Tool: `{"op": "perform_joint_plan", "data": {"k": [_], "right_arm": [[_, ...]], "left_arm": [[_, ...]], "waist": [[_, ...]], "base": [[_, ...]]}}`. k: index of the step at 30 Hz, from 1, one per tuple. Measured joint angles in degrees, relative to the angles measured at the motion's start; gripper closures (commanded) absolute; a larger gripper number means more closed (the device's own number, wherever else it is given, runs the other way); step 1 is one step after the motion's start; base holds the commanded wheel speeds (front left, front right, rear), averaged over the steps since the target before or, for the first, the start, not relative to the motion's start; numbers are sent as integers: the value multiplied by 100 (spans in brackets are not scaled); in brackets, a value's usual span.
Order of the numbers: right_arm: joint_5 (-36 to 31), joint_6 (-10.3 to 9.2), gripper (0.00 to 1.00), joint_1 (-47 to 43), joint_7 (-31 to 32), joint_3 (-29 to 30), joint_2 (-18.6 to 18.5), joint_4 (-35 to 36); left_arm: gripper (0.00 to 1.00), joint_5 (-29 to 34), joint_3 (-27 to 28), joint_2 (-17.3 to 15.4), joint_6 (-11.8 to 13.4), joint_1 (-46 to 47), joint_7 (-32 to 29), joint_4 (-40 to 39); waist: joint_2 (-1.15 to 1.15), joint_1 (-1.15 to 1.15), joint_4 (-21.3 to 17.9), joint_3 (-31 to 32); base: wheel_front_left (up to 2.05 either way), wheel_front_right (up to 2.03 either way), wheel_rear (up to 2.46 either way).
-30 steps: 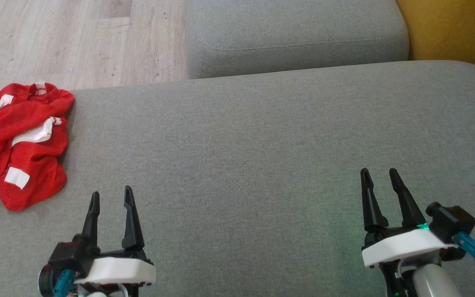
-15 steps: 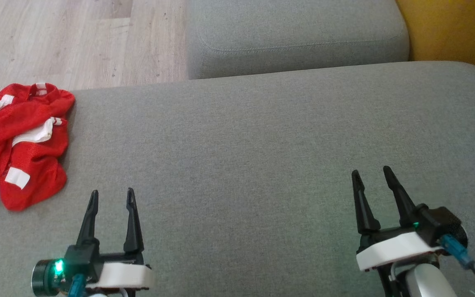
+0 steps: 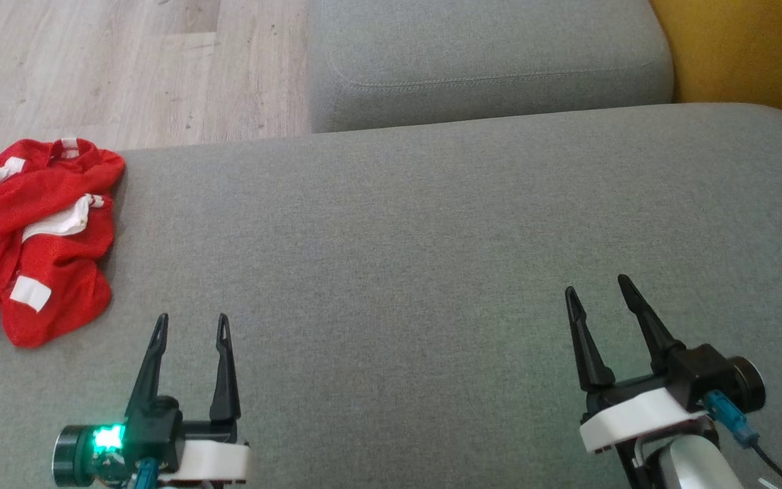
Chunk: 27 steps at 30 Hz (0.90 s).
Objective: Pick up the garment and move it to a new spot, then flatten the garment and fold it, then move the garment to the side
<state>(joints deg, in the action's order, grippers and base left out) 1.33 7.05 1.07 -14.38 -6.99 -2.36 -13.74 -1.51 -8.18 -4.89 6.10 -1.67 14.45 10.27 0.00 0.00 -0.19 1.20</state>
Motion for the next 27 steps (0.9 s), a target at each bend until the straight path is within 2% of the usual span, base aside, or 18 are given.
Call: {"op": "perform_joint_plan", "data": {"k": [9,15,21,27], "right_arm": [[0,0,0,81,0,47,-1,-82],[1,0,0,73,0,93,-1,-130],[1,1,0,24,0,142,-3,-151],[12,1,0,-103,0,107,-2,-152]], "left_arm": [[0,-3,86,-21,-126,9,-1,212],[0,-2,135,-33,-208,49,-1,334],[0,7,120,-22,-197,45,-1,336],[0,58,127,-24,-122,-43,-1,266]], "waist": [[0,0,39,9],[0,0,247,29],[0,0,716,78],[0,0,1423,95]], "base": [[0,0,0],[0,0,0],[0,0,0],[0,0,0]]}}
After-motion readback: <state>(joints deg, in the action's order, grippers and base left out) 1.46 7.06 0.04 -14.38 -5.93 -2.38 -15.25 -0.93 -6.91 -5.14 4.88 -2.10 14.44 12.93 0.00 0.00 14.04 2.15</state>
